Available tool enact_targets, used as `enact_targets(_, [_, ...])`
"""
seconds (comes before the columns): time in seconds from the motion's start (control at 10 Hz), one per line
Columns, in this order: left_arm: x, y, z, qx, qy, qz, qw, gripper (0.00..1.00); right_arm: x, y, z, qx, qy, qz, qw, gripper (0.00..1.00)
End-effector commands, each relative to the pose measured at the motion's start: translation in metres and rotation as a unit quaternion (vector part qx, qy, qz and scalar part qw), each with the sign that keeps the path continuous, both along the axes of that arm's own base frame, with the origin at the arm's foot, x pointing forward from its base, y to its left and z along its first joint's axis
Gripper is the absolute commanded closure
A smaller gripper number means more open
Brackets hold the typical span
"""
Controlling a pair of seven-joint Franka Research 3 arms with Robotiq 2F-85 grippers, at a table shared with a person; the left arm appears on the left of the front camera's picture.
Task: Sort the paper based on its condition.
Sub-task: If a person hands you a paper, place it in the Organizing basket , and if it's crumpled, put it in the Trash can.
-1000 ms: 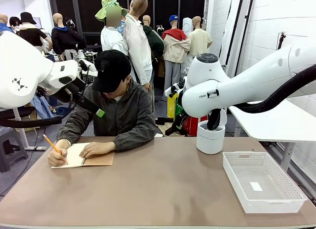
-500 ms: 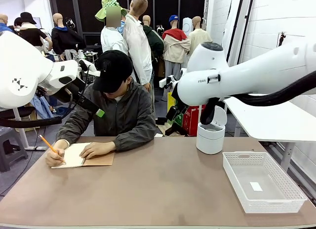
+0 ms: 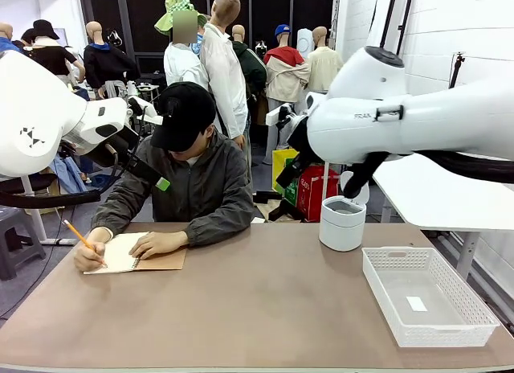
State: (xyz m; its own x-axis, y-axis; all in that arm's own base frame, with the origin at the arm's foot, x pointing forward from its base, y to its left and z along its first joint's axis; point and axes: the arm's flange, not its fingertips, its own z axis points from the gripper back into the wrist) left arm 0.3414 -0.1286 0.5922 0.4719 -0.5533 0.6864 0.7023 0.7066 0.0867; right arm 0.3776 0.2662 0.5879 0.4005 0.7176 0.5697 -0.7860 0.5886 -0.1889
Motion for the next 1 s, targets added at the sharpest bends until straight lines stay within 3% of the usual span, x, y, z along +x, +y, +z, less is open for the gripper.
enact_targets(0.0, [0.0011,0.0014,0.0014,-0.001,0.003,-0.001,1.0,0.0,-0.0167,-0.0202,-0.0112,0.03,-0.02,0.018,0.999,0.0])
enact_targets(0.4, [0.0011,0.0014,0.0014,-0.001,0.003,-0.001,1.0,0.0,-0.0224,-0.0256,-0.0152,0.053,-0.019,0.032,0.998,0.0])
enact_targets(0.5, [0.0011,0.0014,0.0014,-0.001,0.003,-0.001,1.0,0.0,-0.0222,-0.0209,-0.0056,0.022,-0.022,0.004,1.0,0.0])
enact_targets(0.9, [0.0011,0.0014,0.0014,-0.001,0.003,-0.001,1.0,0.0,-0.0222,-0.0209,-0.0056,0.022,-0.022,0.004,1.0,0.0])
